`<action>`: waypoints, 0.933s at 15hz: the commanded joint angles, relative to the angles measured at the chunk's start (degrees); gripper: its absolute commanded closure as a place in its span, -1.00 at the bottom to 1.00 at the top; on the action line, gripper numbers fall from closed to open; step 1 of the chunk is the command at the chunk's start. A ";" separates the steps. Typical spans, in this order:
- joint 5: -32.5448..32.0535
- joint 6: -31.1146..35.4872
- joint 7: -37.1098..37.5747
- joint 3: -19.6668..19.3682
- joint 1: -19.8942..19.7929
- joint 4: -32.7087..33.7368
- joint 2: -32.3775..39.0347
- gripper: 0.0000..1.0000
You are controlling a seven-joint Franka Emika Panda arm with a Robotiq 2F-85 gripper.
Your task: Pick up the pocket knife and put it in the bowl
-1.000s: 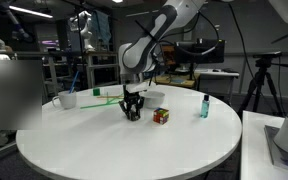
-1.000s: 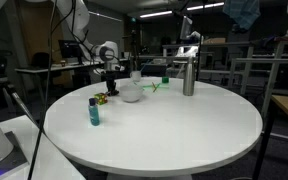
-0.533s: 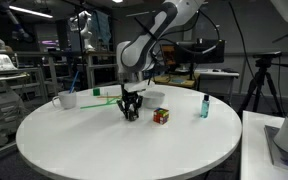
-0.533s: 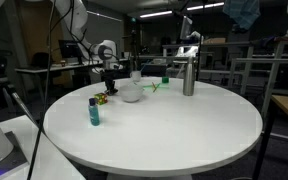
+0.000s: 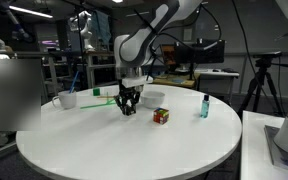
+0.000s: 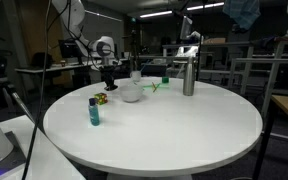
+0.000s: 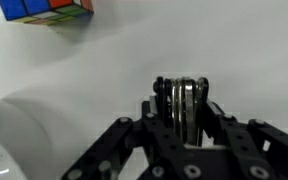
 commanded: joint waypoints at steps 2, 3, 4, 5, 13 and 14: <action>-2.34 -0.74 2.69 -2.24 1.73 -2.25 -4.02 0.59; -2.63 -0.60 2.97 -2.51 1.77 -2.70 -4.73 0.59; -2.70 -0.38 2.85 -2.60 1.54 -3.17 -5.41 0.59; -2.99 -0.18 3.28 -2.97 1.49 -3.67 -6.16 0.59; -5.25 -0.16 7.15 -5.38 0.26 -8.59 -12.12 0.59; -5.41 -0.23 7.76 -5.49 0.05 -9.15 -12.69 0.59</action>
